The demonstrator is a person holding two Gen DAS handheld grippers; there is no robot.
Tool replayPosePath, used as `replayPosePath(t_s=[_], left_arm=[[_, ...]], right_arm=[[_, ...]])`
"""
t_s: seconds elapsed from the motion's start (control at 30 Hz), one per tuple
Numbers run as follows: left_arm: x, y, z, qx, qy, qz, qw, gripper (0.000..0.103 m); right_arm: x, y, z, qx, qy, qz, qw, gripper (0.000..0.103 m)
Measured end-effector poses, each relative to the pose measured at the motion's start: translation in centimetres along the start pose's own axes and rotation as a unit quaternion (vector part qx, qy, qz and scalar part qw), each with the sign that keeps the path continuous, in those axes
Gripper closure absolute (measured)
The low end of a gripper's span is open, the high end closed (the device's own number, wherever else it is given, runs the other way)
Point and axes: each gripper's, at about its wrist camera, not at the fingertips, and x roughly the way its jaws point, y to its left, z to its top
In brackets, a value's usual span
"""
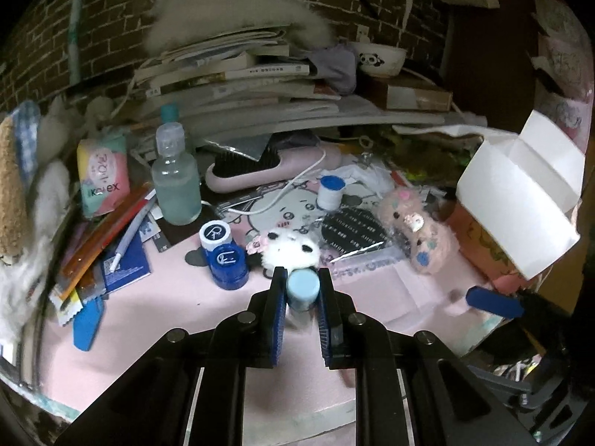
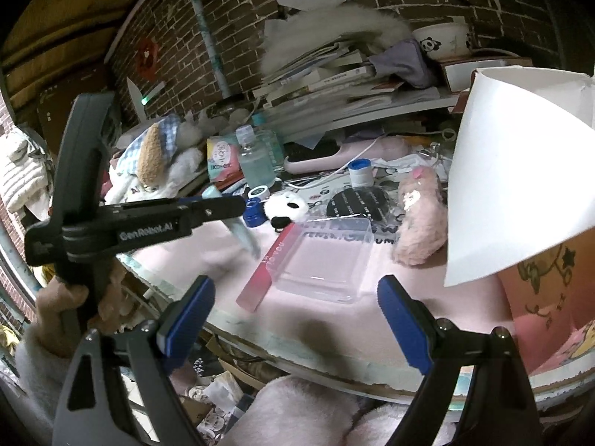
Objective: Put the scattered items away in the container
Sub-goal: 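Carry the light blue tube into the white box and open the left tool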
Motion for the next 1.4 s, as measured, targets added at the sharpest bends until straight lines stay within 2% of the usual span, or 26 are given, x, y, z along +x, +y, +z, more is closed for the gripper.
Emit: replayPosePath(t_s=[0.17,0.33,0.43,0.5,0.57,0.63,0.7,0.77,0.9,1.07,1.17,1.27,1.4], left_arm=[[-1.3,-1.1,1.9,0.018,-0.023,0.002,0.9996,0.093],[-2.5,-3.2,4.4,0.049,-0.046,-0.013,0.9977,0.093],[-2.7,-4.9,5.9,0.065,-0.052,-0.052,0.9952,0.093],[-2.6,-6.3,6.9,0.075,-0.05,-0.1,0.9909,0.093],[-2.3,-8.0,7.8,0.087,-0.048,-0.122,0.9876,0.093],[-2.2,-10.0,8.8,0.104,-0.045,-0.153,0.9818,0.093],[-2.1,-12.1,9.9,0.123,-0.033,-0.202,0.9711,0.093],[-1.8,-14.1,10.9,0.141,-0.018,-0.234,0.9618,0.093],[-0.4,-18.1,12.4,0.171,0.025,-0.265,0.9487,0.093],[1.7,-22.1,13.3,0.2,0.078,-0.25,0.944,0.093],[4.0,-24.3,13.0,0.218,0.126,-0.218,0.9427,0.093],[5.6,-25.2,12.4,0.229,0.151,-0.191,0.9424,0.093],[6.6,-25.8,11.7,0.239,0.166,-0.182,0.9392,0.093]], right_arm=[[0.0,-0.1,0.0,0.002,-0.004,-0.002,1.0,0.015],[-0.2,-0.4,-0.1,0.008,-0.023,-0.015,1.0,0.015],[-0.6,-0.6,-0.2,0.006,-0.044,-0.036,0.998,0.015],[-0.7,-0.8,-0.3,0.003,-0.053,-0.049,0.997,0.015],[-0.8,-1.1,-0.3,0.005,-0.061,-0.059,0.996,0.015],[-0.8,-1.4,-0.4,0.012,-0.062,-0.058,0.996,0.015],[-0.8,-1.7,-0.5,0.018,-0.061,-0.055,0.996,0.015],[-0.7,-1.6,-0.6,0.02,-0.059,-0.053,0.997,0.015],[-0.8,-1.6,-0.9,0.021,-0.058,-0.045,0.997,0.015],[-0.6,-1.8,-1.1,0.03,-0.056,-0.036,0.997,0.015],[-0.8,-2.1,-1.1,0.034,-0.059,-0.035,0.997,0.015],[-0.9,-2.4,-1.2,0.038,-0.061,-0.034,0.997,0.015],[-0.9,-2.9,-1.4,0.045,-0.06,-0.031,0.997,0.015]])
